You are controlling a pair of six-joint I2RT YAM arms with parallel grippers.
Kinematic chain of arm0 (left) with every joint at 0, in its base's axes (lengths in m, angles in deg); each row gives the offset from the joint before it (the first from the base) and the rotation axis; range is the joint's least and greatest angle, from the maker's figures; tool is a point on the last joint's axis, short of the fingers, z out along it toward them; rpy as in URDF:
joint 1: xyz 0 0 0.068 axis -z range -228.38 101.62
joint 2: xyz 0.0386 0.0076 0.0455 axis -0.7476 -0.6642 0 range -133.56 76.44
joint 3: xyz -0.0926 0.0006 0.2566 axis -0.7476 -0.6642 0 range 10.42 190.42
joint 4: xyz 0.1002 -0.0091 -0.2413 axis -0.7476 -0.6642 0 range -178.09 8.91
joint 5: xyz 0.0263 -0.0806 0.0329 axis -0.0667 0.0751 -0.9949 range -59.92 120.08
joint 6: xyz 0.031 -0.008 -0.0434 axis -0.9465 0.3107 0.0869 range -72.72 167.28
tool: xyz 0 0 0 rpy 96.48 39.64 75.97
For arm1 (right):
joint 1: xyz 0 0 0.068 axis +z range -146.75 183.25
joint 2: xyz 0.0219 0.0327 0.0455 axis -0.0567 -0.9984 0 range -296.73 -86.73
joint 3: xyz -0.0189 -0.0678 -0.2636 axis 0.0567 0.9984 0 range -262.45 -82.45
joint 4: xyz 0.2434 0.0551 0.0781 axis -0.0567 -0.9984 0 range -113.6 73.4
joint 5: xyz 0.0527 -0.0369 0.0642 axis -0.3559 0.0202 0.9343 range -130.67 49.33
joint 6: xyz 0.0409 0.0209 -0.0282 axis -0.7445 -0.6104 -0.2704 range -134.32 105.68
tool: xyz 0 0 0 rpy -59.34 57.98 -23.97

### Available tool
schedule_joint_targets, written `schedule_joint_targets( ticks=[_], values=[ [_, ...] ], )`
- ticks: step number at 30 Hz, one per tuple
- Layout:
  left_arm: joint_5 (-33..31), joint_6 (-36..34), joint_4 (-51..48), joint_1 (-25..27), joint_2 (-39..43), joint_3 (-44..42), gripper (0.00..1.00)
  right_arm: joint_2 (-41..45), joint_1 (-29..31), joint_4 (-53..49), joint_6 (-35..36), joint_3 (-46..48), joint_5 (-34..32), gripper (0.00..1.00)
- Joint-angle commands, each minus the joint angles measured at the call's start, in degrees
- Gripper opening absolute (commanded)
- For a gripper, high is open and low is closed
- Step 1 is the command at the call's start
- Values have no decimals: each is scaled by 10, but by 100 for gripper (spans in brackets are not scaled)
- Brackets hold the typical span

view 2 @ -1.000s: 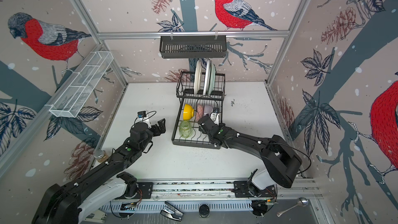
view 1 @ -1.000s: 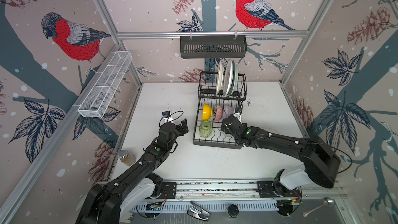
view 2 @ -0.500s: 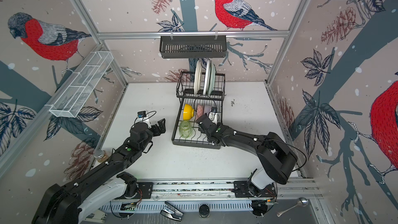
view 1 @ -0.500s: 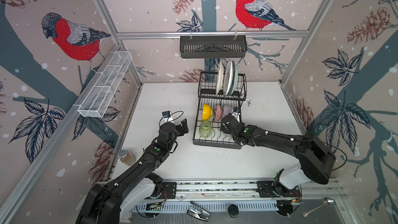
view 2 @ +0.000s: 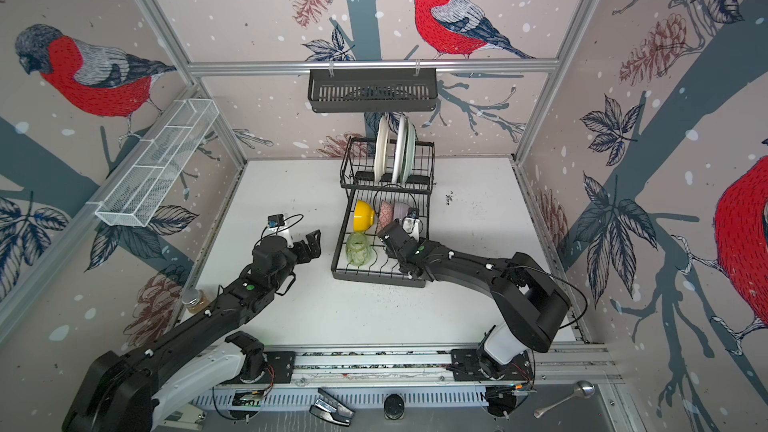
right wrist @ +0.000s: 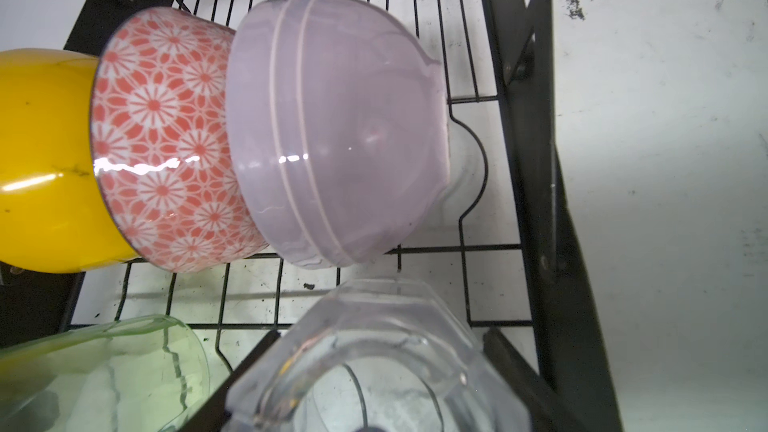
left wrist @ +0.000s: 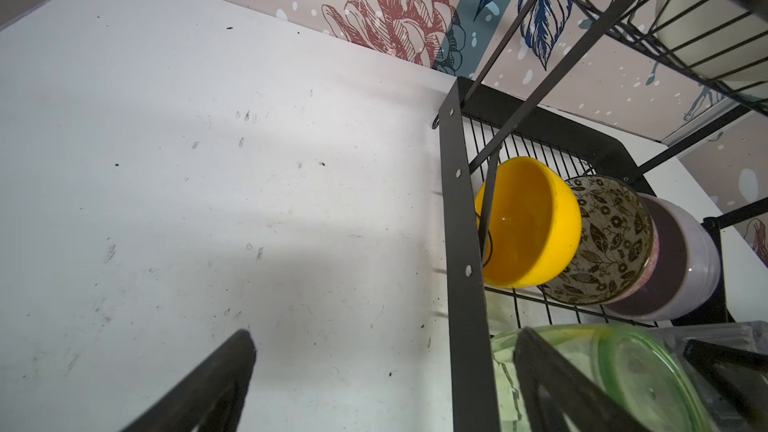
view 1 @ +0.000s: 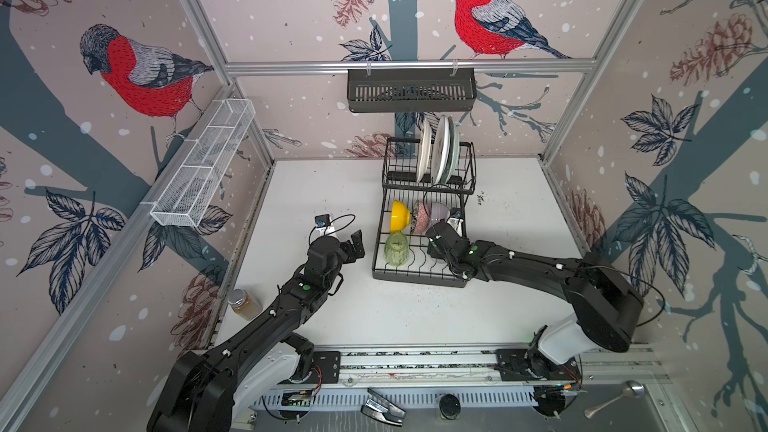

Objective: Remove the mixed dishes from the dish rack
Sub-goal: 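Lower the right gripper around the clear glass in the rack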

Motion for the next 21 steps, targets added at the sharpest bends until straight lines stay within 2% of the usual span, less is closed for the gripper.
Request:
schedule_joint_targets(
  ticks=[1, 12, 21],
  values=[
    [3, -7, 7, 0, 5, 0, 97, 8, -2, -5, -5, 2, -7, 65],
    [16, -1, 19, 2, 24, -3, 97, 70, -41, 56, -13, 58, 62, 58],
    [82, 26, -9, 3, 66, 19, 97, 139, -77, 114, -31, 108, 151, 54]
  ],
)
